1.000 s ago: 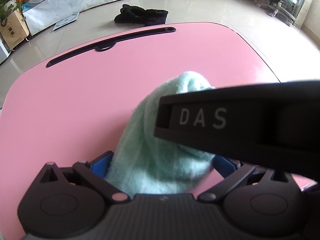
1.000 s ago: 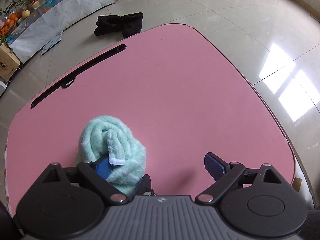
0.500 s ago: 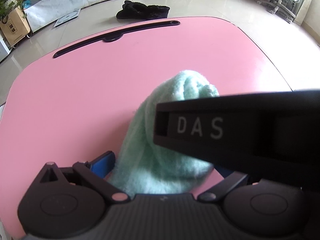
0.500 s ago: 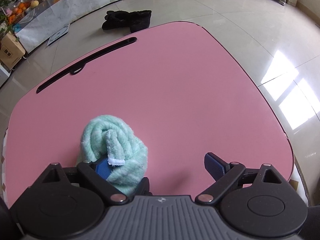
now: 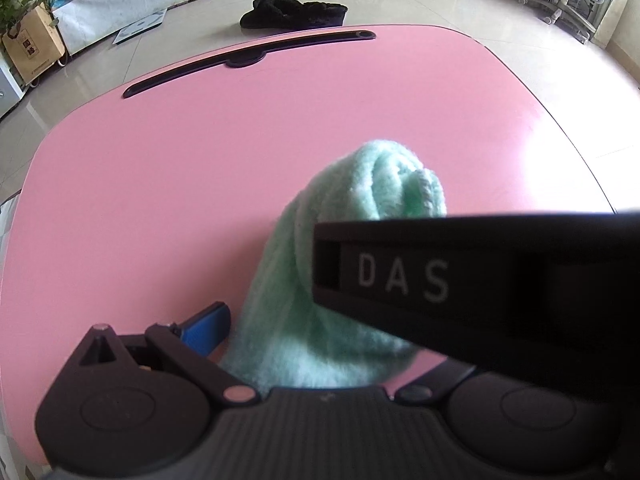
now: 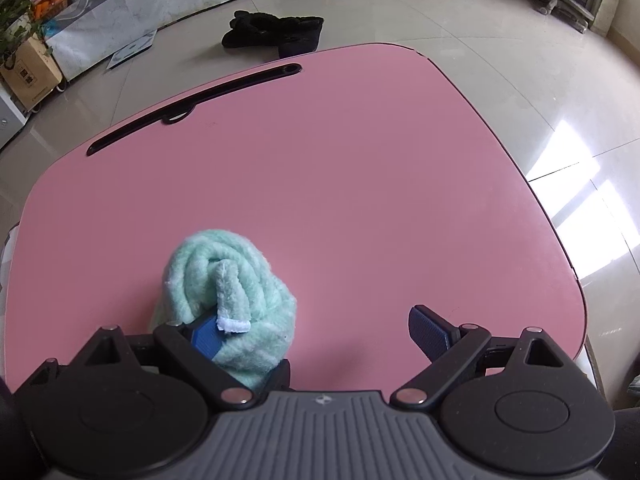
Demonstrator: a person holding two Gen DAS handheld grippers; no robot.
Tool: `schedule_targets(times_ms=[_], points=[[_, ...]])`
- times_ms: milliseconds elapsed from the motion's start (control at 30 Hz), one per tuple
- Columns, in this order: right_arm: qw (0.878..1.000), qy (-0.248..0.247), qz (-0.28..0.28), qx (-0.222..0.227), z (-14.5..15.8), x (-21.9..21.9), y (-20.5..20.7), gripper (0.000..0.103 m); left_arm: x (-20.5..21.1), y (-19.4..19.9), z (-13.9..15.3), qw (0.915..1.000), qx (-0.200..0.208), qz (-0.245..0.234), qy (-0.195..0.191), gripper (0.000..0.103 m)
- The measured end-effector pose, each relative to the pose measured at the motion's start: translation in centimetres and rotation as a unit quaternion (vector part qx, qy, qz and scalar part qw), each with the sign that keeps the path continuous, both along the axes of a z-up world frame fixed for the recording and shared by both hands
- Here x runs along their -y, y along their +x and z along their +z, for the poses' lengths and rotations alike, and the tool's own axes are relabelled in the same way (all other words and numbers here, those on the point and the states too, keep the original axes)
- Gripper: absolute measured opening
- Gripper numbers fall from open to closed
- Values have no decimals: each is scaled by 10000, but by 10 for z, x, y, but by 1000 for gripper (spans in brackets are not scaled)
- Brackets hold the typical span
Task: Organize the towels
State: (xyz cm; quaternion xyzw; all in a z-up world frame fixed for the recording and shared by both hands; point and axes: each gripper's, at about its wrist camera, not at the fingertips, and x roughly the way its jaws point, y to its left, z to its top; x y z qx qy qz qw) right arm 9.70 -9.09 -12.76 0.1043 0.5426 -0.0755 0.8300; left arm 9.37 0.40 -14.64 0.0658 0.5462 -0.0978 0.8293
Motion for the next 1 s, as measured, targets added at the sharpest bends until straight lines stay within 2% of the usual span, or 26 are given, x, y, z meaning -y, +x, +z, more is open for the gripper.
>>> schedule_targets(times_ms=[533, 1000], points=[[9997, 68, 252, -24, 0, -22, -1, 93, -24, -6, 3, 9995, -87, 309, 15, 103], [9995, 256, 173, -76, -4, -17, 4, 93, -14, 1, 2, 9990, -48, 433, 1, 103]])
